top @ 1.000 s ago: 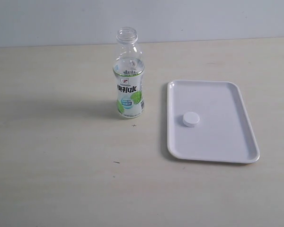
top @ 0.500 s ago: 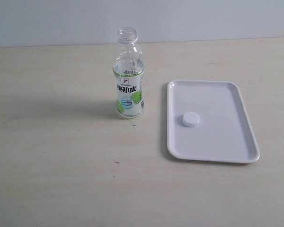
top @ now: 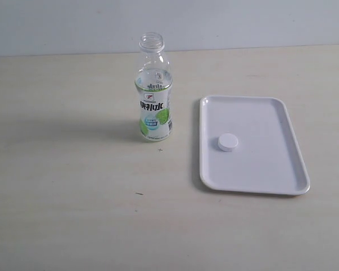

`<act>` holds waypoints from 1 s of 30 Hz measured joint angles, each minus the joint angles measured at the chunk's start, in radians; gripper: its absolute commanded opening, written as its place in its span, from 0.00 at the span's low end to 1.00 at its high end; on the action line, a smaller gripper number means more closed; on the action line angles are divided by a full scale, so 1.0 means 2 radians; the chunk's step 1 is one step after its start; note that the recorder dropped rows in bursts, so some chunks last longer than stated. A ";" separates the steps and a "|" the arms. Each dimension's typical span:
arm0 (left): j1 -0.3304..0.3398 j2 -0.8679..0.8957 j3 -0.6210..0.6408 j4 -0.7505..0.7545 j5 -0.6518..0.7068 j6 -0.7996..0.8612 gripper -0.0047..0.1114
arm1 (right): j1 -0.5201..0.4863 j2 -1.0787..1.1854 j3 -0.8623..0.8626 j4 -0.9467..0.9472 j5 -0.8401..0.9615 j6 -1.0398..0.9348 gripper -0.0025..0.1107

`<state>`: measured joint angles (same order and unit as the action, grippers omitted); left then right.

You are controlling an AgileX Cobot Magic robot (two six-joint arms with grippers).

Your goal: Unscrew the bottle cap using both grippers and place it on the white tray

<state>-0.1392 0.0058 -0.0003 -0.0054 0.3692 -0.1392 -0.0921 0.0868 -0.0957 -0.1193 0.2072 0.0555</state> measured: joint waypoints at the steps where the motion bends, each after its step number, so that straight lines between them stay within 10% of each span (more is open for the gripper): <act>1: 0.000 0.000 0.000 0.000 0.000 0.000 0.04 | 0.000 -0.006 0.005 -0.001 -0.002 0.002 0.02; 30: 0.000 0.000 0.000 0.000 0.000 0.000 0.04 | 0.000 -0.040 0.046 0.030 0.038 0.012 0.02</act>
<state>-0.1392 0.0058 -0.0003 -0.0054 0.3692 -0.1392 -0.0921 0.0068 -0.0044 -0.0597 0.2824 0.0804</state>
